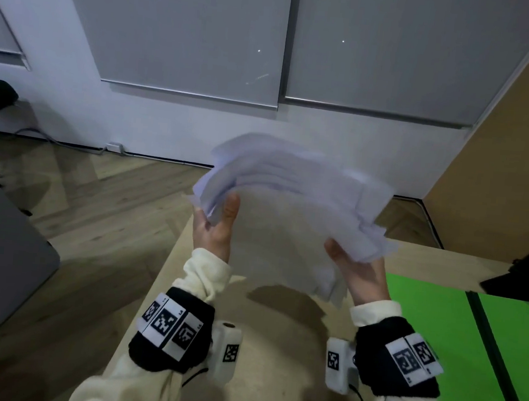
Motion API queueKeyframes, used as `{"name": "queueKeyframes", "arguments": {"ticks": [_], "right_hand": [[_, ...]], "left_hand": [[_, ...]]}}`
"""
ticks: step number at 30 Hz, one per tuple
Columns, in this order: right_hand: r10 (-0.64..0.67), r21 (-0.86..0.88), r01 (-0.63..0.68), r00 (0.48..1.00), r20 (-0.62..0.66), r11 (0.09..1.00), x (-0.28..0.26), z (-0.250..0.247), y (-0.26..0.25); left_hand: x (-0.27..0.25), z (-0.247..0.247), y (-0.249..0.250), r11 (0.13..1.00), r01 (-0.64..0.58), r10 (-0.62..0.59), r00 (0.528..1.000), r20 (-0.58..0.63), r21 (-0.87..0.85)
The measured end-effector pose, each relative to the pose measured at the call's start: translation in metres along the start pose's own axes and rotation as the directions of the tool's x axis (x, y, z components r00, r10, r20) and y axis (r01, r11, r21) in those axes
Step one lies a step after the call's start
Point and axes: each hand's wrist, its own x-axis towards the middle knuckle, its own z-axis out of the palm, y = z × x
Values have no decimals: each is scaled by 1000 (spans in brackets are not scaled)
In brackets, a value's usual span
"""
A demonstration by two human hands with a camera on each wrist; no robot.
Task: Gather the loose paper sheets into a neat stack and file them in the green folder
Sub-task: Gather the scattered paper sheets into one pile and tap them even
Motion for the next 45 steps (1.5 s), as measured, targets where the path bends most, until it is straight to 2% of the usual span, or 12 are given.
{"name": "queueKeyframes", "arguments": {"ticks": [5, 9, 15, 16, 19, 23, 27, 29, 33, 37, 41, 45], "right_hand": [[149, -36, -147, 987, 64, 989, -14, -6, 24], [165, -54, -162, 984, 62, 985, -9, -9, 30], [256, -125, -242, 961, 108, 962, -8, -13, 38], [277, -113, -267, 957, 87, 957, -8, -13, 41], [302, -149, -301, 953, -13, 942, -7, -7, 38], [160, -171, -164, 987, -32, 972, -6, 0, 27], [158, -141, -159, 987, -13, 977, -7, 3, 24], [189, -91, -187, 982, 6, 978, -8, 3, 21], [203, -64, -201, 979, 25, 978, -7, 3, 21], [192, -16, -193, 981, -14, 981, -8, 6, 20], [176, 104, -166, 980, -92, 981, -11, 12, 17], [102, 94, -86, 978, -182, 992, -6, 22, 8]], "left_hand": [[-5, 3, -9, 989, 54, -51, 998, -28, 135], [6, 4, -9, 985, 168, -156, 967, -202, 43], [18, 12, -11, 970, 228, -200, 948, -247, 87], [17, 14, -11, 971, 225, -201, 953, -226, 83], [9, 24, -12, 984, 125, -122, 992, -33, 130], [6, 24, -17, 976, 140, -123, 986, -109, 164], [10, 23, -26, 967, 134, -121, 990, -74, 218], [15, 18, -31, 973, 166, -150, 983, -110, 163], [19, 15, -36, 975, 183, -173, 981, -91, 125], [16, 14, -37, 974, 200, -200, 980, -15, 109], [12, 14, -31, 956, 263, -263, 965, -12, 130], [9, 12, -34, 962, 171, -190, 979, 72, 211]]}}
